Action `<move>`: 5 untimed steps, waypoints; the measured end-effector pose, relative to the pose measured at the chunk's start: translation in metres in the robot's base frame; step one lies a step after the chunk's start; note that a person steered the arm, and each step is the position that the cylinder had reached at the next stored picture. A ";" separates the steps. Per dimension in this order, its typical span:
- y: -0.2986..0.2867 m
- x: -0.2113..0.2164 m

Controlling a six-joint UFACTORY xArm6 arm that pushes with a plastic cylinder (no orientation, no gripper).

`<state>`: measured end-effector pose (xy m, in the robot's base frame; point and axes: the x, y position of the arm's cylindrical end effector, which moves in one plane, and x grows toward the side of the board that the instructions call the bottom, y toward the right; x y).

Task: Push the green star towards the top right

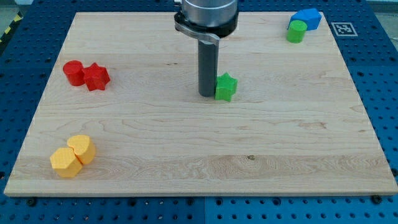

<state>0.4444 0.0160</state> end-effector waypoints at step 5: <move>0.098 -0.026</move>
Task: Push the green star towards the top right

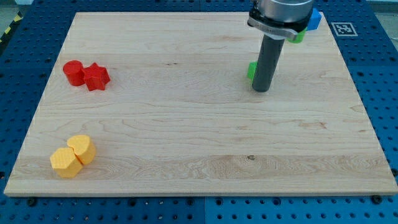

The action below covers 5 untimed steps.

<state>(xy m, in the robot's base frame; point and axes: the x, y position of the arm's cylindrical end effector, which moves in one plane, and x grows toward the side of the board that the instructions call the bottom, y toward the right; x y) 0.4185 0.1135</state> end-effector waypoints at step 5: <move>0.002 -0.129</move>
